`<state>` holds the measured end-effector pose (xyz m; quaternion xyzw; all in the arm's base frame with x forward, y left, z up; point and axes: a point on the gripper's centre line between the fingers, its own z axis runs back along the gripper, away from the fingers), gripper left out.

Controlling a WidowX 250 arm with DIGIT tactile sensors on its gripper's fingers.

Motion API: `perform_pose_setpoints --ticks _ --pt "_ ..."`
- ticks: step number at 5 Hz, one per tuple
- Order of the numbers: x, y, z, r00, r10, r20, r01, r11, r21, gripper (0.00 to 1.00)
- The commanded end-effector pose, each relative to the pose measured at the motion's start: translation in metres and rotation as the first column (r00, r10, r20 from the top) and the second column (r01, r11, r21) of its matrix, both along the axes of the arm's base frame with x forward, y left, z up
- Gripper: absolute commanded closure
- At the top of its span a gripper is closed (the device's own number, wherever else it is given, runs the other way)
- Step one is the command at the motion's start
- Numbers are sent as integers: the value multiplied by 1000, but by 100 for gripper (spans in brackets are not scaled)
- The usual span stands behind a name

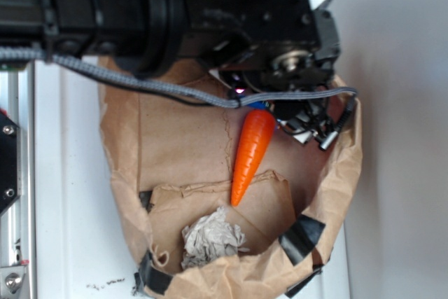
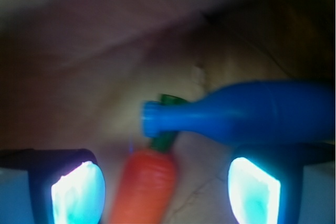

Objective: Grab the carrot.

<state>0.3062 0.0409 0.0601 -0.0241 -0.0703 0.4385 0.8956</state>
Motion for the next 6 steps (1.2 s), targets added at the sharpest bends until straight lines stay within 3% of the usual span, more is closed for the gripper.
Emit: perform_pose_setpoints --ticks 1,3,5,6 --pt "-6 -20 18 993 9 116 -9 1000 -1 0" --pt "10 -35 12 991 10 133 -6 1000 -27 0" --pt "12 -42 -24 999 -28 44 26 999 30 0" --pt "7 -37 -24 1000 -22 18 22 1000 23 0"
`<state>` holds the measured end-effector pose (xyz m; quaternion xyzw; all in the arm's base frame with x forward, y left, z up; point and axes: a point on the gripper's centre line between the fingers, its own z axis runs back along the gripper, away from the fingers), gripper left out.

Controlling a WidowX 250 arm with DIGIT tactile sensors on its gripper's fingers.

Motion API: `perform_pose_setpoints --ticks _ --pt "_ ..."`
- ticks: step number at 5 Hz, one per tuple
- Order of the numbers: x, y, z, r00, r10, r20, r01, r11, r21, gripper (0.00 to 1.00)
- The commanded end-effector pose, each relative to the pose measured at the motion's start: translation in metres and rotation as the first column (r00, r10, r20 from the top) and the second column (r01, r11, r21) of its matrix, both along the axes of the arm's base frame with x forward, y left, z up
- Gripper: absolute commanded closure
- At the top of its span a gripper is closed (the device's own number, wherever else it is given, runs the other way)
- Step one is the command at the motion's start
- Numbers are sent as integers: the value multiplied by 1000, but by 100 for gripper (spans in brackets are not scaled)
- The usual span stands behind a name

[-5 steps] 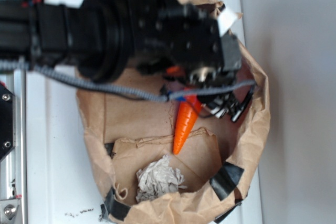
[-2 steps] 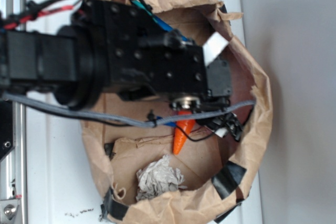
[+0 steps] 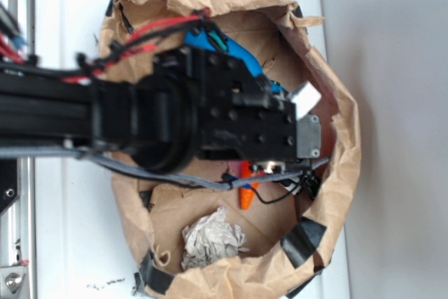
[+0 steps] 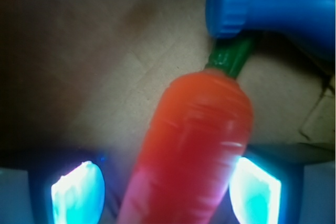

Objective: Grab the carrot.

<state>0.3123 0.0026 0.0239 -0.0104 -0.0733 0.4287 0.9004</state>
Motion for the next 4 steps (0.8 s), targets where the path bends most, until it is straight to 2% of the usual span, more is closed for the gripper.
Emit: perform_pose_setpoints --ticks 1,3,4 --pt "-1 19 24 999 38 34 -36 997 -64 100" --pt "-1 44 69 996 86 31 -77 975 -207 100" --pt "-7 47 87 998 59 28 -50 969 -242 100"
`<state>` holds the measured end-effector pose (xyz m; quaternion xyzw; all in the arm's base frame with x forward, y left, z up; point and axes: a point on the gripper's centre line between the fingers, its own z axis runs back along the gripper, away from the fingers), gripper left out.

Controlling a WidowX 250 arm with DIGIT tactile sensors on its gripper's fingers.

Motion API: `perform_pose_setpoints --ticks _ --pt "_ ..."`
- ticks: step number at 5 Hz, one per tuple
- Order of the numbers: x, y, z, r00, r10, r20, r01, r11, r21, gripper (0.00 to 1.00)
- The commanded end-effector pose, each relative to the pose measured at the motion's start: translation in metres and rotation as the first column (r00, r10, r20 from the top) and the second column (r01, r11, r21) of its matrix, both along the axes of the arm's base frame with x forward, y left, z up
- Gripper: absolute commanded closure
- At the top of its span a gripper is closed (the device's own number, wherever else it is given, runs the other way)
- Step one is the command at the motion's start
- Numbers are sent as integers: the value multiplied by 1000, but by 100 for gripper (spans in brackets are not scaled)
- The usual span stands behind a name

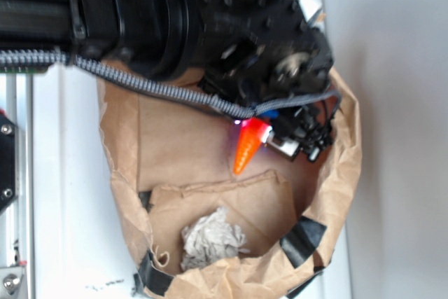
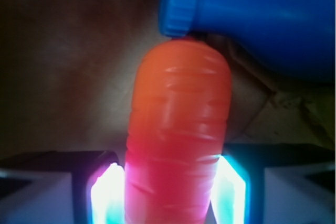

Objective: Grab the carrot.

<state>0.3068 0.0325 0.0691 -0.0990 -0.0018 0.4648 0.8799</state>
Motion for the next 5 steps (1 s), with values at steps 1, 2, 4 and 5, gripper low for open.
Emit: perform_pose_setpoints --ticks 1,2,4,5 --pt "-13 10 62 974 -183 132 176 983 60 100" --pt "-24 2 77 896 -426 126 411 902 131 100" --pt "-58 -11 114 723 -691 27 670 710 217 100" --pt "-61 -8 115 716 -698 6 663 684 304 68"
